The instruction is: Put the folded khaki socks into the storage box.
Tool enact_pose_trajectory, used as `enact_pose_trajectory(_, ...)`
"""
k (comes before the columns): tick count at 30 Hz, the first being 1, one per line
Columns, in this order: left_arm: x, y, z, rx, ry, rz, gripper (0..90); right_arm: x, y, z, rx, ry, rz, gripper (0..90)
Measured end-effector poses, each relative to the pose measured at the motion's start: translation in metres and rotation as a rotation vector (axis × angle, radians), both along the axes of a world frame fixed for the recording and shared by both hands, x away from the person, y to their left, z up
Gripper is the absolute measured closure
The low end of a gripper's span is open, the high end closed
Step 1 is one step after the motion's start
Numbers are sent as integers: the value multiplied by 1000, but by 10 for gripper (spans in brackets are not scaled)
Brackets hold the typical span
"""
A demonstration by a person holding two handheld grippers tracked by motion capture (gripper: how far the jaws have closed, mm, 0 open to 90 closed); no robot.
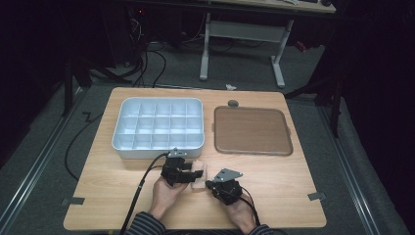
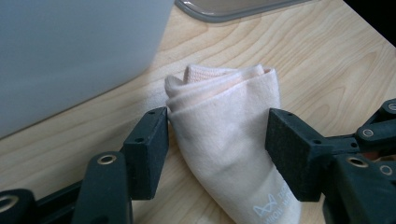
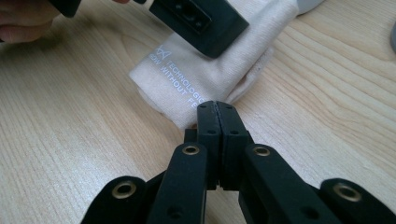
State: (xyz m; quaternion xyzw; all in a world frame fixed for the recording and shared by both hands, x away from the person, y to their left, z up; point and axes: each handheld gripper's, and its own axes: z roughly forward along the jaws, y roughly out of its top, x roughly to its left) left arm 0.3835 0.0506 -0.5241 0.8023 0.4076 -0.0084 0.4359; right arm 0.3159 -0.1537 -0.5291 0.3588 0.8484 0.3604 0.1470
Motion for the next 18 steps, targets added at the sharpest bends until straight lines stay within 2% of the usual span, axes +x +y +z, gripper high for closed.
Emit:
enact_pose_trajectory(4,2,0,-2,5,12,10,409,1,1,0,1,-1,2,881)
enact_pose_trajectory(7,3,1,-2,16,18,22,411,1,0,0,3,-5,0,812)
enact_pose_trajectory(10,3,1,-2,25,23,24,410,0,-3,3,6,-8,-16,790)
enact_pose_trajectory(11,3,1,-3,26,24,25,410,-1,-8,6,14,-30,-34,745)
enact_pose_trajectory(13,3,-1,-2,47,15,24,412,-2,-17,9,16,-36,-65,719)
enact_pose_trajectory(18,1,-3,-2,56,2,17,444,0,-48,7,1,-54,-162,663)
